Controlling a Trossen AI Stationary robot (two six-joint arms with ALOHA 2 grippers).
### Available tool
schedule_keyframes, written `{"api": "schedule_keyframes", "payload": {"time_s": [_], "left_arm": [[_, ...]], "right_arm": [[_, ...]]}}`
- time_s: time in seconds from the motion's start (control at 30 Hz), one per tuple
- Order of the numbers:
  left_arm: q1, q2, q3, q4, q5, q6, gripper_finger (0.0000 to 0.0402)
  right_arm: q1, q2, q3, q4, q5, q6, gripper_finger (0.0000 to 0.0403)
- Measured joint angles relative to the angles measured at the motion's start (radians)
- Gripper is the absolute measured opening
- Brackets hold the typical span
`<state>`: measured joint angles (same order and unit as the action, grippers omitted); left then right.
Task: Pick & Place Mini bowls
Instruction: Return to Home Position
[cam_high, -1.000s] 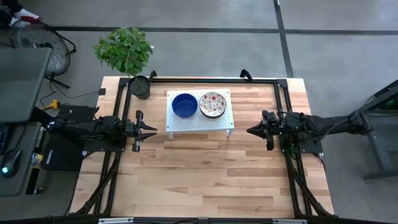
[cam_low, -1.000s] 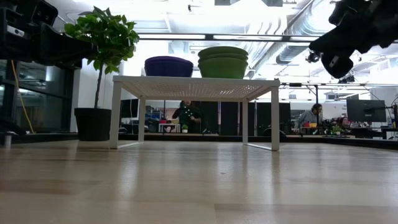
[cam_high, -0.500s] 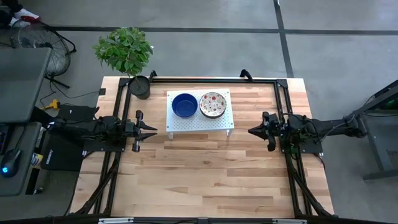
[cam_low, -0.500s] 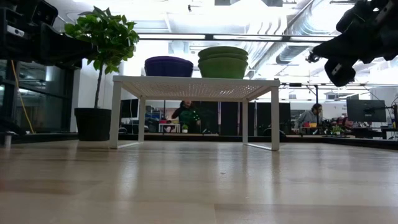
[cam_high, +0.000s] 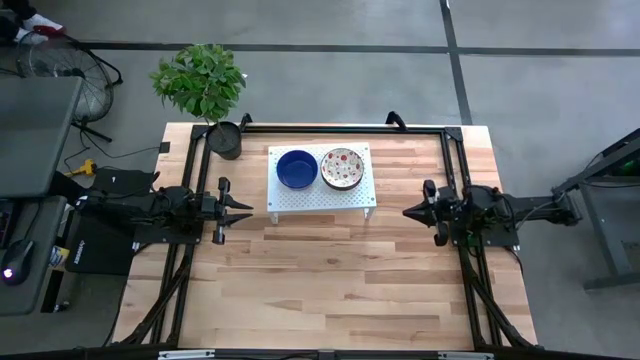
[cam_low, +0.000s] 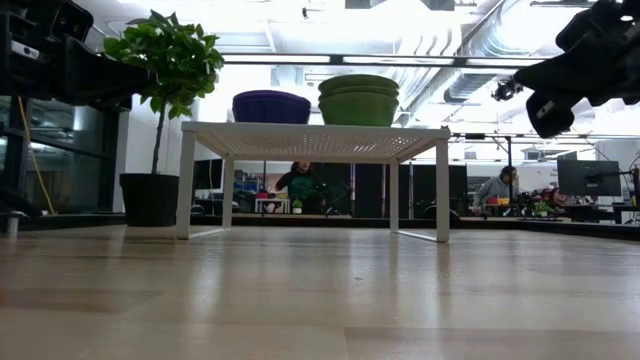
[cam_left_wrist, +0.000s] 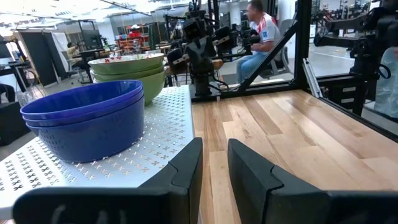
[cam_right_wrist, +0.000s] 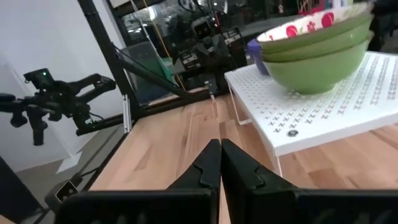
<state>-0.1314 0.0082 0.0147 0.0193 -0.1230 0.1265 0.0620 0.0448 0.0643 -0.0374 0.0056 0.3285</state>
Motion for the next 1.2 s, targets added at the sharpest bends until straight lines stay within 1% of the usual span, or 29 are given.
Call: {"api": "schedule_keyframes", "payload": {"time_s": [0.23, 0.4, 0.53, 0.63, 0.87, 1.2], "left_arm": [[0.0, 0.0, 0.0, 0.0, 0.0, 0.0, 0.0072], [0.0, 0.0, 0.0, 0.0, 0.0, 0.0, 0.0072], [0.0, 0.0, 0.0, 0.0, 0.0, 0.0, 0.0072], [0.0, 0.0, 0.0, 0.0, 0.0, 0.0, 0.0072], [0.0, 0.0, 0.0, 0.0, 0.0, 0.0, 0.0072], [0.0, 0.0, 0.0, 0.0, 0.0, 0.0, 0.0072]], "right_arm": [[0.0, -0.014, -0.004, -0.003, -0.001, -0.075, 0.0], [0.0, -0.011, -0.055, 0.07, -0.017, -0.069, 0.0], [0.0, -0.014, -0.055, 0.071, -0.007, -0.087, 0.0], [0.0, -0.021, -0.055, 0.068, 0.022, -0.109, 0.0], [-0.011, -0.017, -0.055, 0.065, 0.036, -0.097, 0.0], [-0.011, 0.037, -0.055, 0.061, 0.034, -0.095, 0.0]]}}
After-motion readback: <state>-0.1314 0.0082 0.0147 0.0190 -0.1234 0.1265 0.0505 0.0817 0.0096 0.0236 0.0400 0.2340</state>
